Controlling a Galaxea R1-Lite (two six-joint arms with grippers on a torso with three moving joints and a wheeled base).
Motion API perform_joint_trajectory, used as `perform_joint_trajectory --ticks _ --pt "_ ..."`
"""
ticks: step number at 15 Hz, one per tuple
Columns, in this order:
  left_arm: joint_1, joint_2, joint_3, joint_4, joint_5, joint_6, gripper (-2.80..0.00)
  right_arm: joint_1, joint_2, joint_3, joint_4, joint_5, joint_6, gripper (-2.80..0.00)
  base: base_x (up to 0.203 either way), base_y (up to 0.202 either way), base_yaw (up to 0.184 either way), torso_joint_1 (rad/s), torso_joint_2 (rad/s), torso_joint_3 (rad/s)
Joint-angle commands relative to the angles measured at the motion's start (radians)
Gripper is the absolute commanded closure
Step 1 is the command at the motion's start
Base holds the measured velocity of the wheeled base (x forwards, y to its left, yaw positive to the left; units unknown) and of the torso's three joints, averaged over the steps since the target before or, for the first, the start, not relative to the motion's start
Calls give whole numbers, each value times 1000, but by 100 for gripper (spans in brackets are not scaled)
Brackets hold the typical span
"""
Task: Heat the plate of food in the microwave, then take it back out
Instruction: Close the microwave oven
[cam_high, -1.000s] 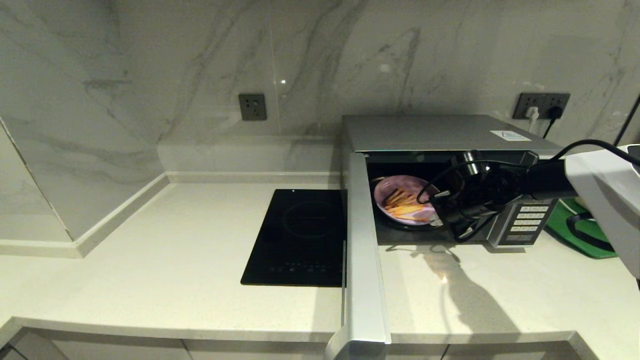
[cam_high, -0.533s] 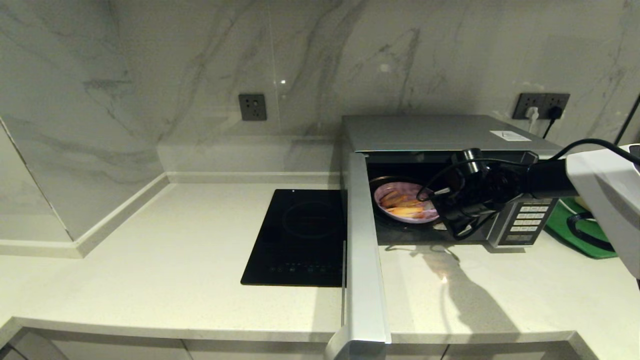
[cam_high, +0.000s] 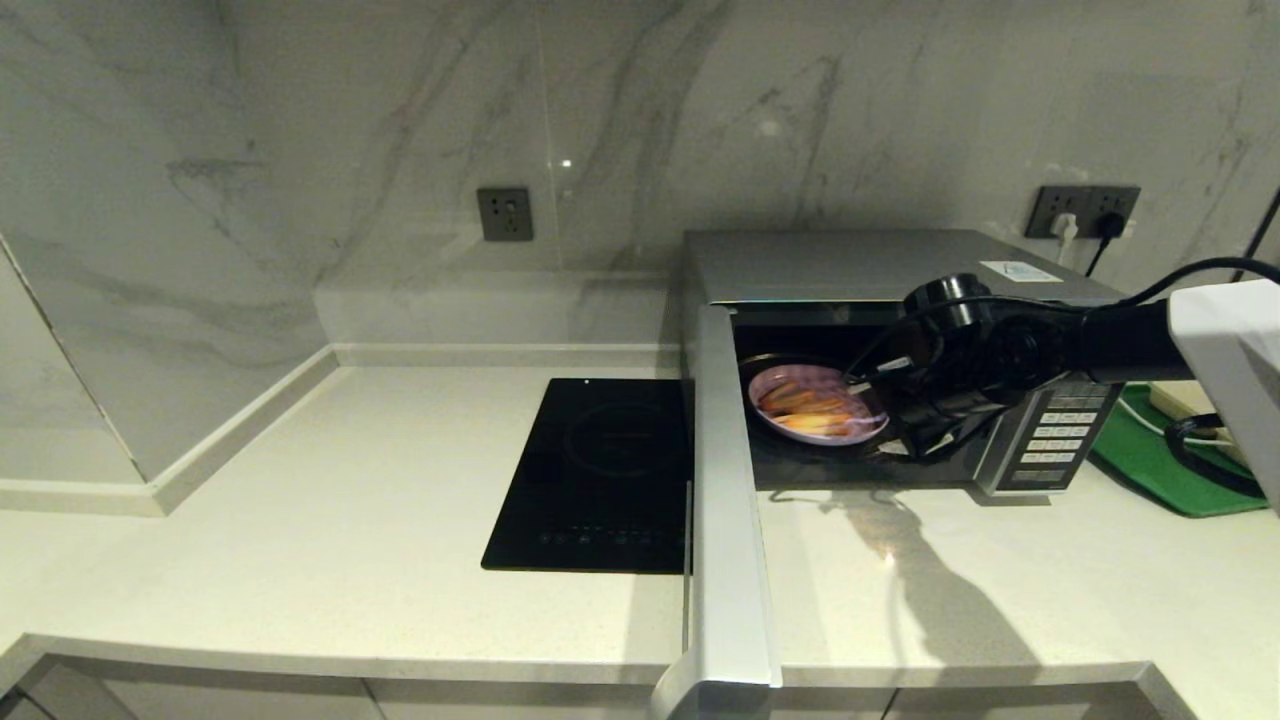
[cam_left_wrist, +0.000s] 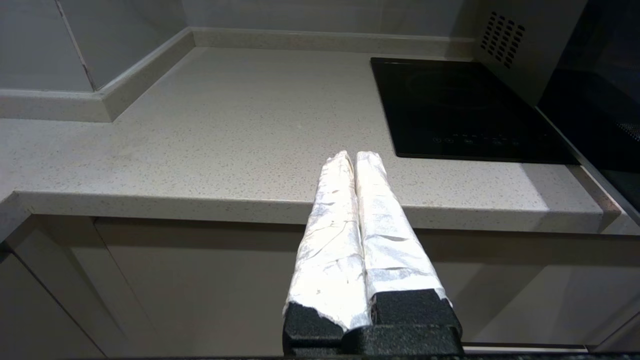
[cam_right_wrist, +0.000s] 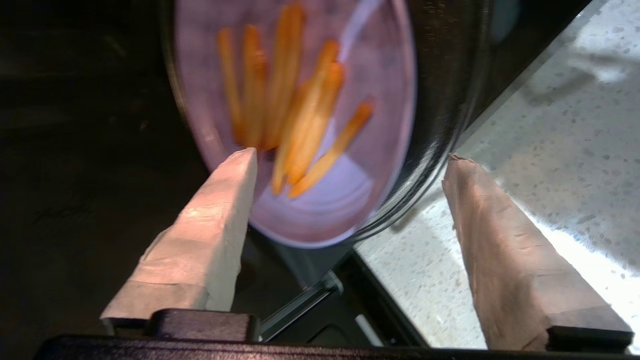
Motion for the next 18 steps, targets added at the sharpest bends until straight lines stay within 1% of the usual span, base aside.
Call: perform_joint_trajectory --ticks 1,3,4,9,10,13,15,16,17,18 --pt "0 0 0 -1 0 -1 0 1 -43 7 22 0 8 -280 0 0 0 0 0 0" --pt "0 0 0 -1 0 -1 0 1 -72 30 63 0 13 -280 0 0 0 0 0 0" --pt "0 0 0 -1 0 -1 0 2 -103 69 69 2 12 -280 0 0 0 0 0 0" --pt "0 0 0 -1 0 -1 0 16 -366 347 67 14 -55 -280 0 0 0 0 0 0" --pt "0 0 0 -1 0 -1 0 18 -431 404 67 19 -72 0 0 0 0 0 0 0" --pt "0 0 0 -1 0 -1 0 21 -637 560 71 47 -132 0 0 0 0 0 0 0" --pt "0 0 0 -1 0 -1 0 35 -791 639 123 89 -222 0 0 0 0 0 0 0" --pt "0 0 0 -1 0 -1 0 51 -855 653 193 106 -283 0 0 0 0 0 0 0" --pt "0 0 0 -1 0 -1 0 79 -905 645 329 118 -366 0 0 0 0 0 0 0" --pt "0 0 0 -1 0 -1 0 112 -948 602 441 125 -435 0 0 0 0 0 0 0"
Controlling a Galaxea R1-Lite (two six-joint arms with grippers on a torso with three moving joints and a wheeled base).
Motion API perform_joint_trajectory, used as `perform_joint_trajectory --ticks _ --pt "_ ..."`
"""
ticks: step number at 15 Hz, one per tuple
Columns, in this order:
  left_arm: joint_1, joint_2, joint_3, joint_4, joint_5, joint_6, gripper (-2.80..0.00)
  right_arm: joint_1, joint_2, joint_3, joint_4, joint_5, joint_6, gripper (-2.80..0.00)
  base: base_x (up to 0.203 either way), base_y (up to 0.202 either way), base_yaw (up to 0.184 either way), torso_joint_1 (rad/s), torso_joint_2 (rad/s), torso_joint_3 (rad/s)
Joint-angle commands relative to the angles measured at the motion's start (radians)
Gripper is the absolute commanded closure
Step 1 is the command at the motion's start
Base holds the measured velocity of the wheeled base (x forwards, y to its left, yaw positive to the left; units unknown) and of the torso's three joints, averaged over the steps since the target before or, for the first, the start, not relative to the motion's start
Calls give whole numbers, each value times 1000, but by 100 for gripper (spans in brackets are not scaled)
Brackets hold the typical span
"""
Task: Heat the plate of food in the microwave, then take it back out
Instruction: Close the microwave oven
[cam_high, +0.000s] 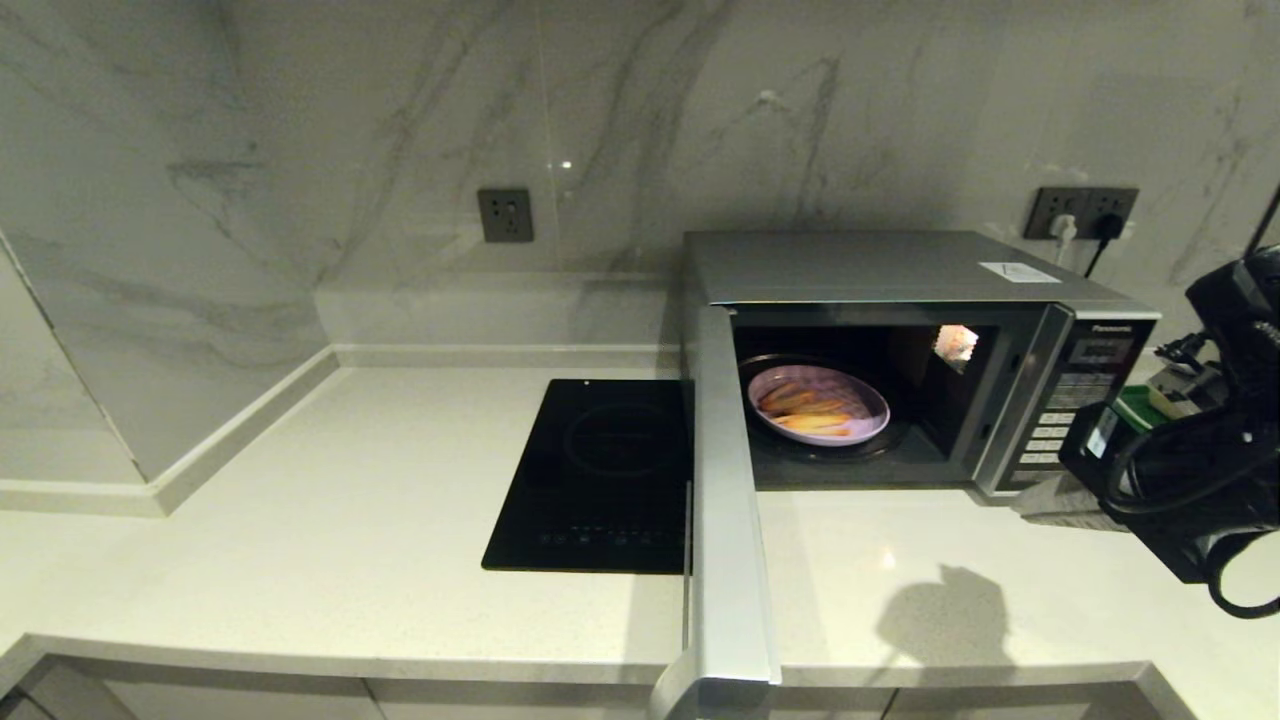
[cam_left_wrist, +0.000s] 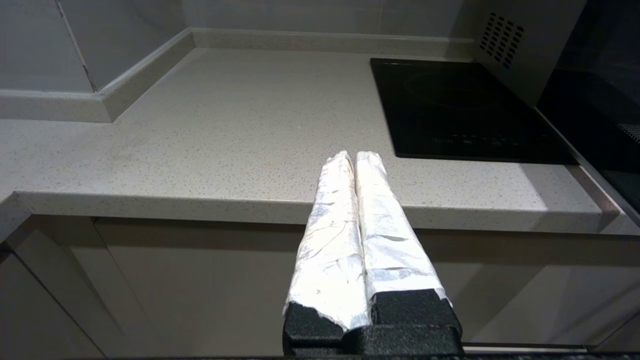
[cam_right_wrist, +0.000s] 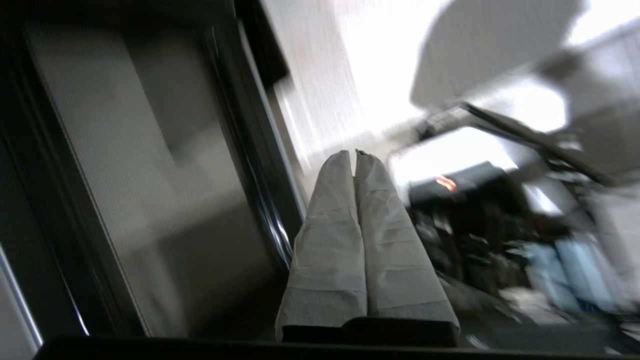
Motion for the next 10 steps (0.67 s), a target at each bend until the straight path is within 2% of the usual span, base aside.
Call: perform_joint_trajectory --ticks 1,3,4,6,8,10 --pt "0 0 0 -1 0 -1 0 81 -161 -103 241 7 -128 0 0 0 0 0 0 0" --pt "0 0 0 -1 0 0 0 180 -156 -306 392 -23 -167 0 0 0 0 0 0 0" --pt "0 0 0 -1 0 -1 0 240 -128 -416 467 -66 -178 0 0 0 0 0 0 0" --pt "0 0 0 -1 0 -1 0 426 -22 -602 612 -226 -209 0 0 0 0 0 0 0" --pt "0 0 0 -1 0 -1 0 556 86 -675 689 -374 -245 0 0 0 0 0 0 0" --pt "0 0 0 -1 0 -1 0 619 156 -720 688 -437 -262 0 0 0 0 0 0 0"
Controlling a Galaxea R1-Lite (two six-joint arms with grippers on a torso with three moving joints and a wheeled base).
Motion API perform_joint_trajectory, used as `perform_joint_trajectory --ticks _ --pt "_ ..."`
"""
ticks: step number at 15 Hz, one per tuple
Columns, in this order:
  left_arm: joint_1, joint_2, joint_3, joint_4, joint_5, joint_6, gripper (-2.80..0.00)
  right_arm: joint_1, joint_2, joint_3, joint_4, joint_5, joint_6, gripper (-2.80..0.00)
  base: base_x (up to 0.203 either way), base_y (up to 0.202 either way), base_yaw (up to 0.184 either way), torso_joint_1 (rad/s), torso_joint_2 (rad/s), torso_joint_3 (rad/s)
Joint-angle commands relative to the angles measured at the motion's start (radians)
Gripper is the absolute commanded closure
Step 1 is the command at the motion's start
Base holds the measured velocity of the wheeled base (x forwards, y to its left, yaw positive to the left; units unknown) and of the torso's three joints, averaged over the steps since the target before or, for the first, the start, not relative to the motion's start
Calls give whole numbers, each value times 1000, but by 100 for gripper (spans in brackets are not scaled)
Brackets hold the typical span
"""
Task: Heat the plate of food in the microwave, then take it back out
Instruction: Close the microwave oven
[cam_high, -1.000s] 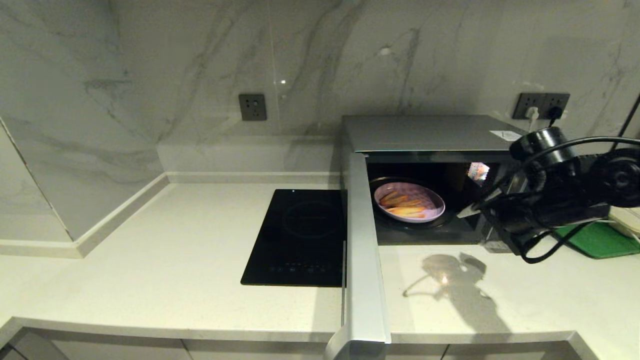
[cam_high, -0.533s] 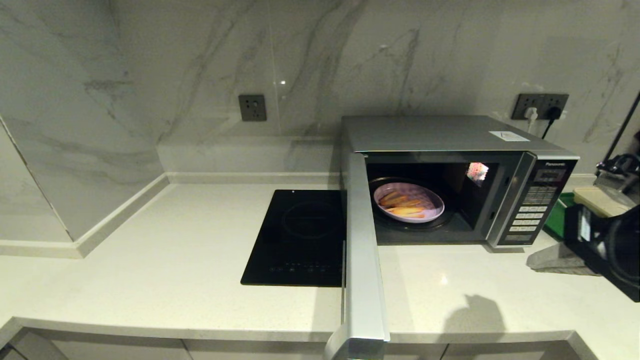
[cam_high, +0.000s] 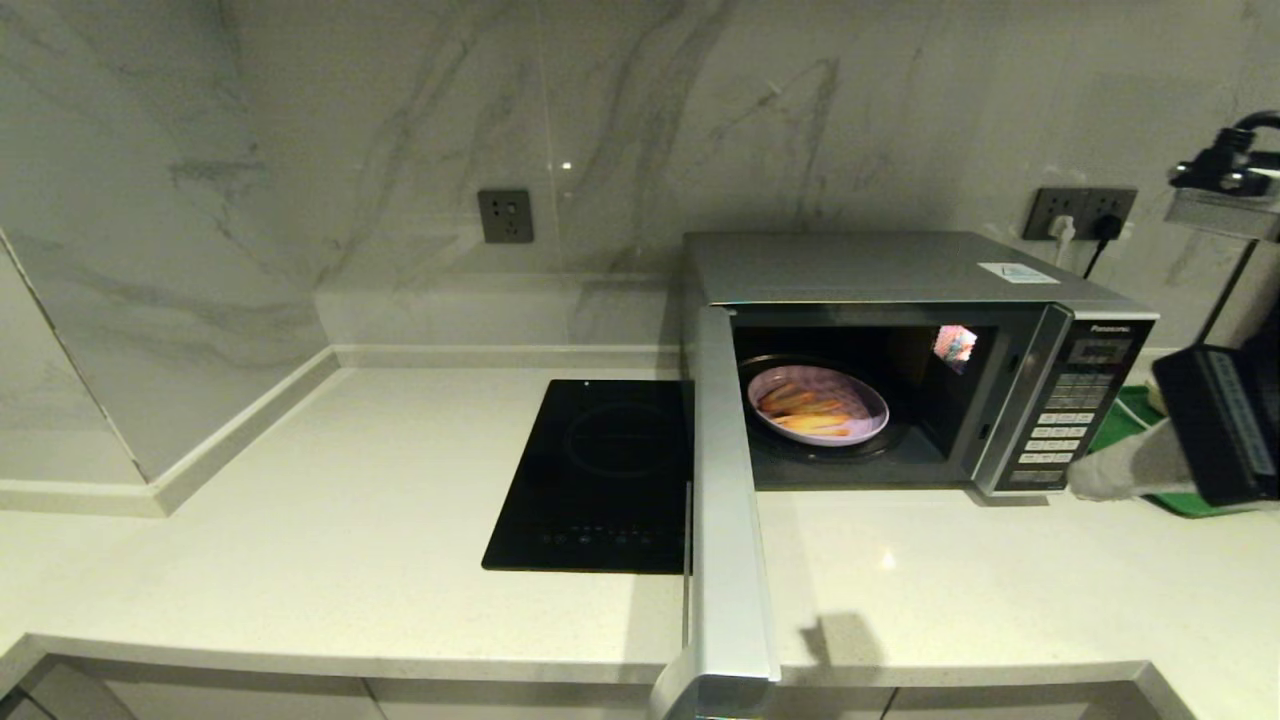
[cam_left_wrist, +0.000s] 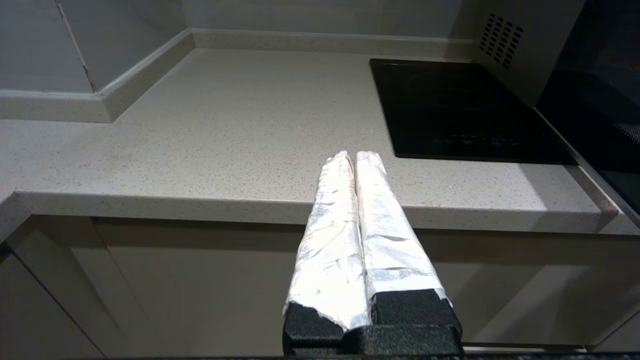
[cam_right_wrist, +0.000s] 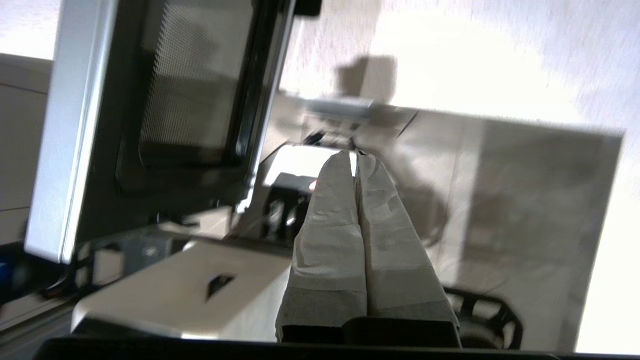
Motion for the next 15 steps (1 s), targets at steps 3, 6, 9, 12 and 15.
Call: perform_joint_trajectory --ticks 3,6,9,12,15 --pt "0 0 0 0 0 -1 0 173 179 -120 -98 -48 -39 0 0 0 0 0 0 0" --pt "0 0 0 0 2 -1 0 226 228 -173 -257 -37 -126 0 0 0 0 0 0 0" --pt "0 0 0 0 0 -1 0 221 282 -173 -358 0 -165 0 0 0 0 0 0 0" --pt "0 0 0 0 0 -1 0 186 333 -174 -389 68 -160 0 0 0 0 0 0 0" --pt "0 0 0 0 0 -1 0 150 377 -173 -440 72 -162 0 0 0 0 0 0 0"
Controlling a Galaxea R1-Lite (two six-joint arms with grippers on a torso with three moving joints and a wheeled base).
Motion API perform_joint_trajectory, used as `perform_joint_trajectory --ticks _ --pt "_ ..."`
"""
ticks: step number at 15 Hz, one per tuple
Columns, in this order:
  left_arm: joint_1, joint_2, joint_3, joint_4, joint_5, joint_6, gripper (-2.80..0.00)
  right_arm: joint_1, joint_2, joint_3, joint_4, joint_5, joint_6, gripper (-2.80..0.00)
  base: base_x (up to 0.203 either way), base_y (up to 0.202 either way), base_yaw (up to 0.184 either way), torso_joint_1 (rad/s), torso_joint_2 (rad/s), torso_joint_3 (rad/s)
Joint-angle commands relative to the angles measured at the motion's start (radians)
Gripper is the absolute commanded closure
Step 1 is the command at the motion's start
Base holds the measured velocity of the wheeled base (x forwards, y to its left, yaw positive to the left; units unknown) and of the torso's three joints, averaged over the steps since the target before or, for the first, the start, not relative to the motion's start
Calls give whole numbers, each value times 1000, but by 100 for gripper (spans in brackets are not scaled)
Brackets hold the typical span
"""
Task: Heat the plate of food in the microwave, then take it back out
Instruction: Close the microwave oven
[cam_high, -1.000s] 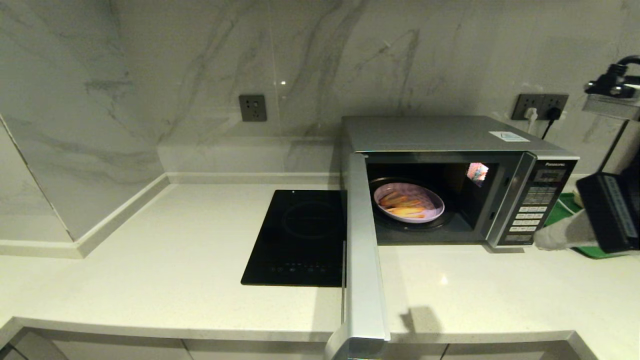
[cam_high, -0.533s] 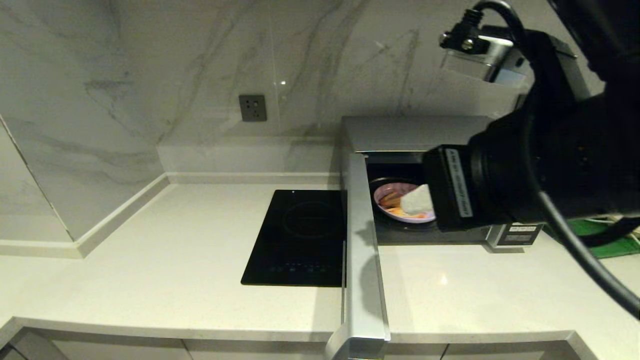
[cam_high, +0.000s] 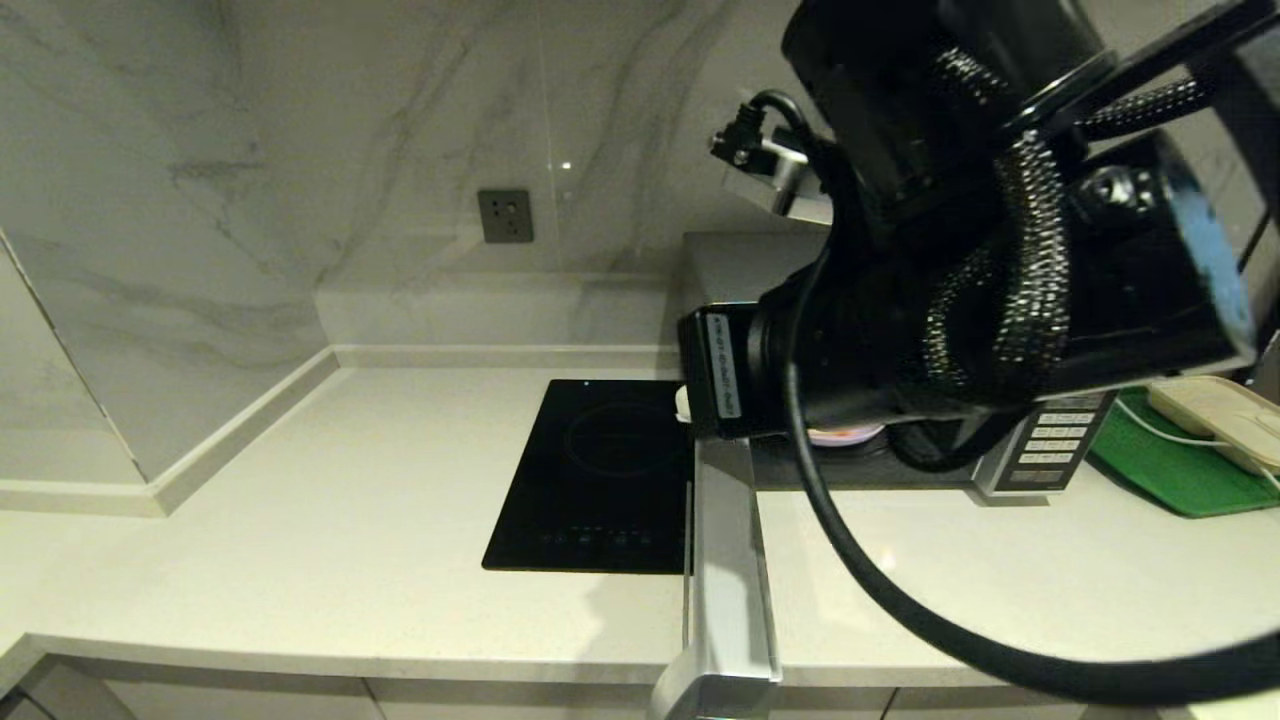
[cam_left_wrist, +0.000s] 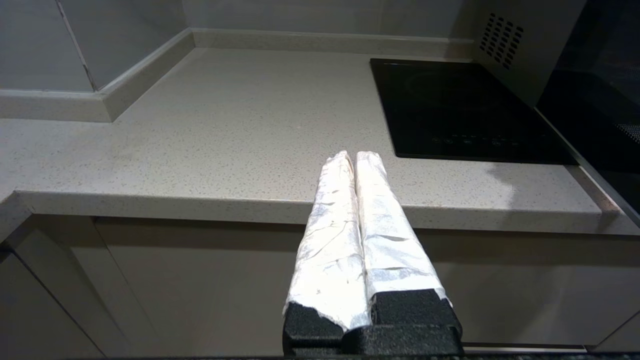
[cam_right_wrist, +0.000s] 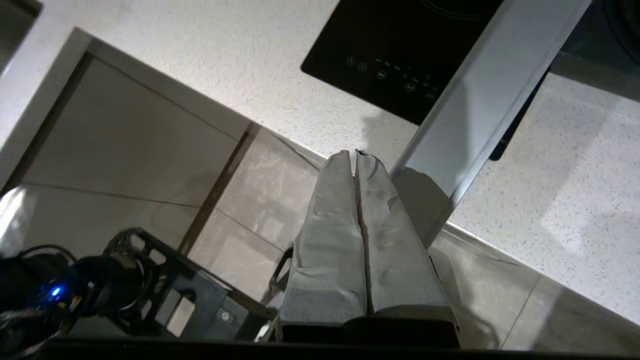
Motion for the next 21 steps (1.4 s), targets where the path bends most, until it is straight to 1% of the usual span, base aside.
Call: perform_joint_trajectory --ticks 1,4,8,11,14,17,18,19,21 --pt "0 0 0 -1 1 0 0 -23 45 1 0 1 3 0 0 0 0 0 0 0" --pt "0 0 0 -1 1 0 0 -25 45 3 3 24 3 0 0 0 0 0 0 0" --pt "0 0 0 -1 1 0 0 -24 57 3 7 31 1 0 0 0 0 0 0 0" --pt "0 0 0 -1 1 0 0 -25 57 32 24 33 3 0 0 0 0 0 0 0" --pt "0 0 0 -1 1 0 0 -27 48 43 34 32 43 0 0 0 0 0 0 0" --pt "0 0 0 -1 1 0 0 -36 35 65 38 17 47 0 0 0 0 0 0 0" --pt "0 0 0 -1 1 0 0 -36 24 80 38 3 48 0 0 0 0 0 0 0" --pt "0 0 0 -1 1 0 0 -37 18 93 37 -33 58 0 0 0 0 0 0 0" --pt "0 0 0 -1 1 0 0 -39 -5 140 37 -140 104 0 0 0 0 0 0 0"
